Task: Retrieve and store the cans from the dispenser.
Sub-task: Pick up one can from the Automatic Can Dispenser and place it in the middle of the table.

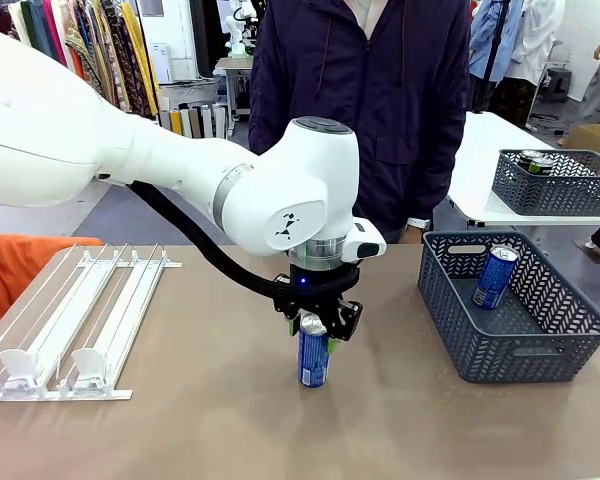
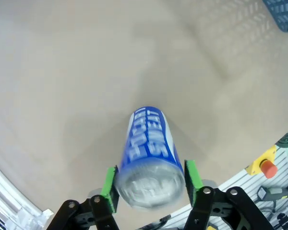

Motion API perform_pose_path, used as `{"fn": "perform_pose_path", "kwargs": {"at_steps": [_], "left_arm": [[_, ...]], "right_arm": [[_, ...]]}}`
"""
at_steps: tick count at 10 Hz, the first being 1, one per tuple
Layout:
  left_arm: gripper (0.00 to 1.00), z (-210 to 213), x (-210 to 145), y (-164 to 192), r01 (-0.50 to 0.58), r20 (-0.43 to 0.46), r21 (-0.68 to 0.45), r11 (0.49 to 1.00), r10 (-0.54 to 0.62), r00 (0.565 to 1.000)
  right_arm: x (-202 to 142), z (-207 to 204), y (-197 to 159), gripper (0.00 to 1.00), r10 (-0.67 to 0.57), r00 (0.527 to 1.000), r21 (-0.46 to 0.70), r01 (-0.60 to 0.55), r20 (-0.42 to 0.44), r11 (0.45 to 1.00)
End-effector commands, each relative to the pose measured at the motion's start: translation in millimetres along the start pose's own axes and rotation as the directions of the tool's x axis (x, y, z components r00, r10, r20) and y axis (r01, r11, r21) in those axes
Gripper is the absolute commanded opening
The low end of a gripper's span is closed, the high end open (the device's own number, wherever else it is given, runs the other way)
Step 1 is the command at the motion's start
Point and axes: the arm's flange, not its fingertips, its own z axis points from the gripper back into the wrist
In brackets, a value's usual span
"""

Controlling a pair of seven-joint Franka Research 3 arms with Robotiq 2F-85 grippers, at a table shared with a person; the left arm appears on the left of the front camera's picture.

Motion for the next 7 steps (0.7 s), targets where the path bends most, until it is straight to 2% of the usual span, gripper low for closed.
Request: {"fn": "perform_pose_path", "kwargs": {"at_steps": [1,3,5,7], "left_arm": [[1.00,6,2,-1,-0.017,0.007,0.009,1.000,0.017,1.000],[1.00,11,1,0,-0.013,0.014,-0.009,1.000,0.013,1.000],[1.00,39,-16,3,-0.043,0.044,-0.042,0.998,0.045,0.998],[1.00,95,-55,24,-0.111,0.062,-0.107,0.988,0.118,0.991]], "right_arm": [[2,-1,1,1.00,0.023,1.000,0.020,-0.023,0.012,1.000],[2,-1,1,1.00,0.023,1.000,0.020,-0.023,0.012,1.000],[2,-1,1,1.00,0.023,1.000,0.020,-0.023,0.012,1.000],[2,-1,1,1.00,0.023,1.000,0.020,-0.023,0.012,1.000]]}}
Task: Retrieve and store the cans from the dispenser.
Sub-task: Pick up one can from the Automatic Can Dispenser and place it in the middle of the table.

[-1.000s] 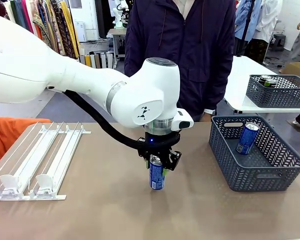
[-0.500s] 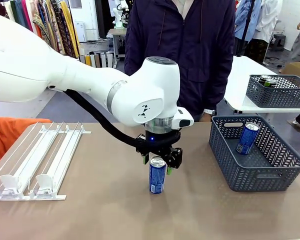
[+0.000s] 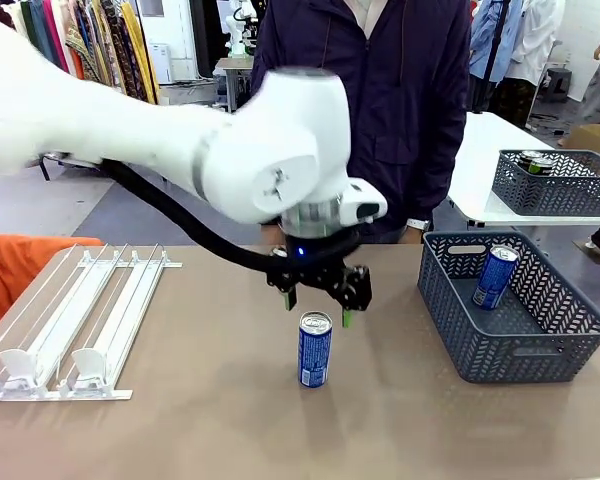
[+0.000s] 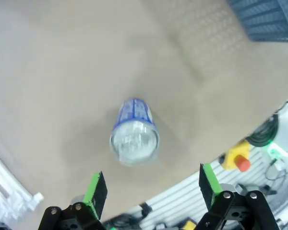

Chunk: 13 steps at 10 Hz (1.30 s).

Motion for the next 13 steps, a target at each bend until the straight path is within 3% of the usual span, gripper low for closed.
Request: {"fn": "perform_pose_path", "kwargs": {"at_steps": [1,3,5,7,9,10,11,12,13], "left_arm": [[1.00,61,-46,49,-0.094,0.041,-0.078,0.993,0.097,0.994],[1.00,118,-92,136,-0.243,0.075,-0.224,0.944,0.265,0.961],[1.00,151,-161,237,-0.372,0.101,-0.411,0.832,0.447,0.889],[1.00,164,-243,345,-0.462,0.089,-0.609,0.645,0.635,0.768],[1.00,141,-325,429,-0.498,0.014,-0.779,0.382,0.804,0.595],[1.00,115,-355,457,-0.498,-0.056,-0.833,0.242,0.858,0.510],[1.00,100,-372,466,-0.488,-0.096,-0.856,0.170,0.876,0.473],[1.00,83,-384,479,-0.451,-0.131,-0.886,0.112,0.870,0.475],[1.00,75,-385,480,-0.453,-0.110,-0.879,0.148,0.861,0.496]], "right_arm": [[2,-1,1,1.00,0.023,1.000,0.020,-0.024,0.012,1.000],[2,-1,1,1.00,0.023,1.000,0.020,-0.024,0.012,1.000],[2,-1,1,1.00,0.023,1.000,0.020,-0.024,0.012,1.000],[2,-1,1,1.00,0.023,1.000,0.020,-0.024,0.012,1.000],[2,-1,1,1.00,0.023,1.000,0.020,-0.024,0.012,1.000],[2,-1,1,1.00,0.023,1.000,0.020,-0.024,0.012,1.000],[2,-1,1,1.00,0.023,1.000,0.020,-0.024,0.012,1.000],[2,-1,1,1.00,0.023,1.000,0.020,-0.024,0.012,1.000],[2,-1,1,1.00,0.023,1.000,0.020,-0.024,0.012,1.000]]}}
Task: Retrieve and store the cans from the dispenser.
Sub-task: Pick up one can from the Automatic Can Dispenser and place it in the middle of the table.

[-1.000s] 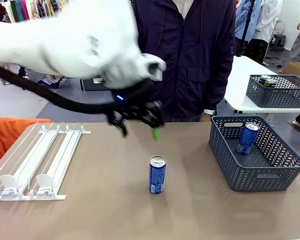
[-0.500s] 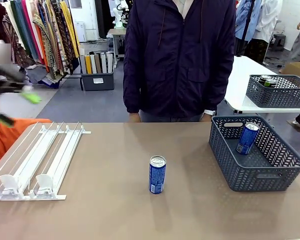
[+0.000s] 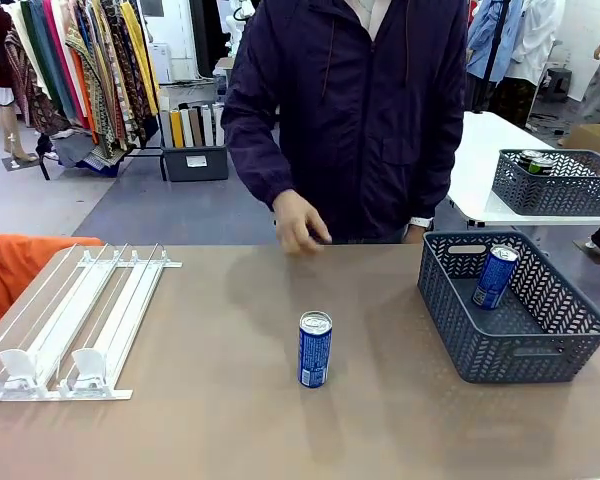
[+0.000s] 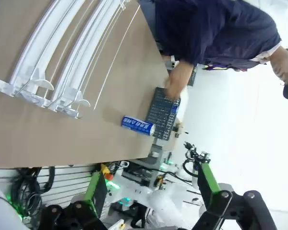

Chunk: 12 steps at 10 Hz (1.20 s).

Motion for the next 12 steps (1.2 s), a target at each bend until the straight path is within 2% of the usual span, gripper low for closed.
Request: {"fn": "perform_pose_path", "kwargs": {"at_steps": [1,12], "left_arm": [[1.00,4.7,-6.6,-15.3,0.018,0.005,0.041,0.999,-0.018,1.000],[1.00,4.7,-6.6,-15.3,0.018,0.005,0.041,0.999,-0.018,1.000]], "right_arm": [[1.6,-1.7,1.3,1.00,0.024,1.000,0.020,-0.024,0.011,1.000],[1.6,-1.7,1.3,1.00,0.024,1.000,0.020,-0.024,0.011,1.000]]}}
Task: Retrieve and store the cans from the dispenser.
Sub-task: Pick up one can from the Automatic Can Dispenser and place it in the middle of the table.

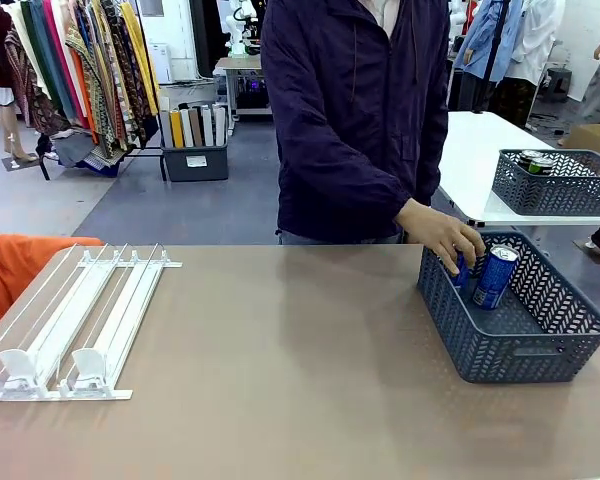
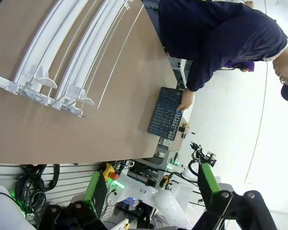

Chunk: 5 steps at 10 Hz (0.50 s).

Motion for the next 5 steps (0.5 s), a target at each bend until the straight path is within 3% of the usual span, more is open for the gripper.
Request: {"fn": "perform_pose_path", "kwargs": {"at_steps": [1,5], "left_arm": [[1.00,0.5,-1.0,-1.4,0.004,-0.002,-0.013,1.000,-0.004,1.000],[1.00,0.5,-1.0,-1.4,0.004,-0.002,-0.013,1.000,-0.004,1.000]], "right_arm": [[1.6,-1.7,1.3,1.00,0.024,1.000,0.020,-0.024,0.011,1.000],[1.6,-1.7,1.3,1.00,0.024,1.000,0.020,-0.024,0.011,1.000]]}}
